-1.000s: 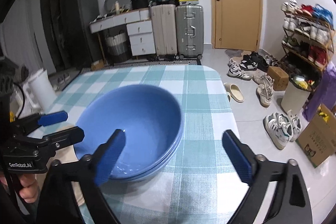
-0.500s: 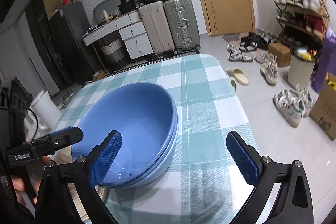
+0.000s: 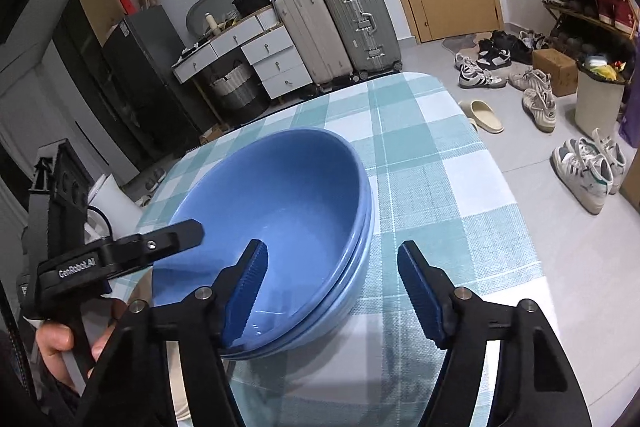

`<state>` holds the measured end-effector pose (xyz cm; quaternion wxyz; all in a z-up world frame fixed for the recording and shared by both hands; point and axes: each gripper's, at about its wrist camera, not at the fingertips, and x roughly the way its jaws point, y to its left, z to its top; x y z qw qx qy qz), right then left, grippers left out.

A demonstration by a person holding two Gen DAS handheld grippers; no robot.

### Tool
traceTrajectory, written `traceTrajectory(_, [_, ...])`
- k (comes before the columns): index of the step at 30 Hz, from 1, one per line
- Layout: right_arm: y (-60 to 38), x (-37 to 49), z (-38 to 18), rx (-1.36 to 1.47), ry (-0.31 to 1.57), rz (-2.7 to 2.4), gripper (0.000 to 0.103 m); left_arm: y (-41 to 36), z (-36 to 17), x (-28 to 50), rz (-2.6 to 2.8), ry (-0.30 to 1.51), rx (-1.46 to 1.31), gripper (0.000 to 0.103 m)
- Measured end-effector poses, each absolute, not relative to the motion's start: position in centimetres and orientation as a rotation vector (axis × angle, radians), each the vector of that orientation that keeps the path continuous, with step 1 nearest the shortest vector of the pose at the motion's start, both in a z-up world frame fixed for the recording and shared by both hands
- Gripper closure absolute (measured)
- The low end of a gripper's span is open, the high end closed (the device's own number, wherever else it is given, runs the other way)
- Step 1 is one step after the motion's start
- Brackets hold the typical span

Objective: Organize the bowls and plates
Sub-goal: 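Close both grippers on the rim of the nested blue bowls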

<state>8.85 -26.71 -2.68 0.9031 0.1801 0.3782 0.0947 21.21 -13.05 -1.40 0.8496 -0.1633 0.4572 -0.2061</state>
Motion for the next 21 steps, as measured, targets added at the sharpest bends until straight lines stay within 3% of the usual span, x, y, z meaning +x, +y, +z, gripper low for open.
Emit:
traceTrajectory(4, [-26.8, 8.7, -2.9, 0.397, 0.776, 0.199, 0.044, -13.3, -1.6, 21.2, -0.447, 0.968, -0.341, 0.043])
traceTrajectory(9, [-26.7, 8.6, -3.1, 0.421, 0.778, 0.208, 0.052, -13.8, -1.6, 21.0, -0.448, 0.968, -0.312, 0.062])
traceTrajectory(21, [-26.2, 8.0, -2.7, 0.370, 0.753, 0.180, 0.058, -14.3, -1.5, 20.5, -0.408, 0.945, -0.248, 0.070])
